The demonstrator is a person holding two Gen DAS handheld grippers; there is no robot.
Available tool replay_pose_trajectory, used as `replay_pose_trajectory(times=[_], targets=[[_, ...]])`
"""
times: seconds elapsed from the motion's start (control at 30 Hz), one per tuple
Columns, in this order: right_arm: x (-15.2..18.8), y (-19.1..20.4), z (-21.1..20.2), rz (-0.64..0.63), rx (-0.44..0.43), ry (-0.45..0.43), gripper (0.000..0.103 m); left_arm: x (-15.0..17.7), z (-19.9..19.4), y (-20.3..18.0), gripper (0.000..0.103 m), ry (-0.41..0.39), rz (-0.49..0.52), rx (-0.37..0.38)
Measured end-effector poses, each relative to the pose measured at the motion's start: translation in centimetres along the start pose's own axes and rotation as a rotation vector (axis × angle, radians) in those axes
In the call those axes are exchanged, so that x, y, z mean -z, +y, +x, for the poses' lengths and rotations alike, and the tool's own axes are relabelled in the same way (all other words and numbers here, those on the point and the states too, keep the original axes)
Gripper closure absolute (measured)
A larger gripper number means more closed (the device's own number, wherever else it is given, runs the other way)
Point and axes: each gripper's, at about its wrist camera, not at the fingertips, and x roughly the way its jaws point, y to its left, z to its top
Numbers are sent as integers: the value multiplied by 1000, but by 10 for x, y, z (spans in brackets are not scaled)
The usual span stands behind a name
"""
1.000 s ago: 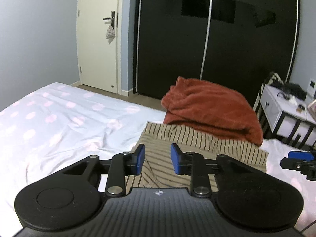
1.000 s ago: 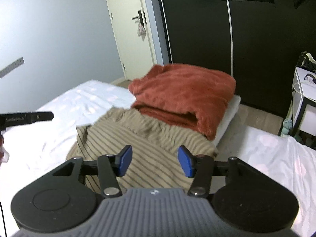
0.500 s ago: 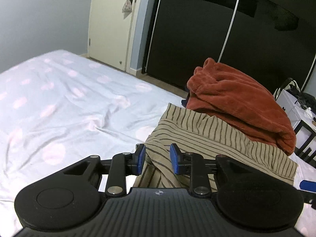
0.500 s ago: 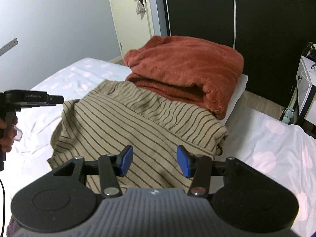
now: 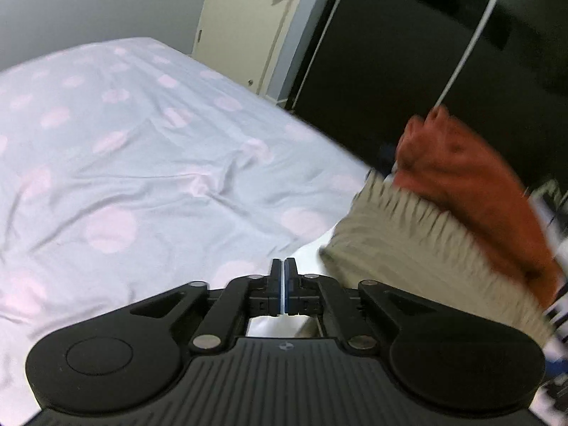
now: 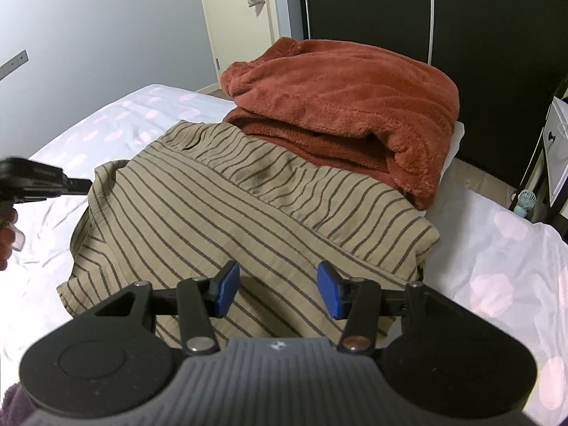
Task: Fold clothes
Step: 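Press both grippers on the placed shirt to flatten it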
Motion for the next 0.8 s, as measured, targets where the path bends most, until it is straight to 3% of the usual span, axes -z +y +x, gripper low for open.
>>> replay_pose_trajectory(times=[0.13, 0.23, 0.3, 0.37, 0.8], targets=[[-2, 2, 2, 1, -8, -6, 51, -13, -7, -10, 62, -39, -42, 37], [-2, 4, 1, -4, -11, -9, 51, -16, -1, -17, 59, -27, -50, 45], [-2, 4, 1, -6, -10, -11, 51, -14, 8, -20, 64, 4, -43, 35], [-2, 3, 1, -4, -7, -13, 51, -10, 16, -19, 100, 39, -47, 46], [6, -6, 14, 17, 16, 35, 51, 7, 36, -15, 102, 85, 67, -80]])
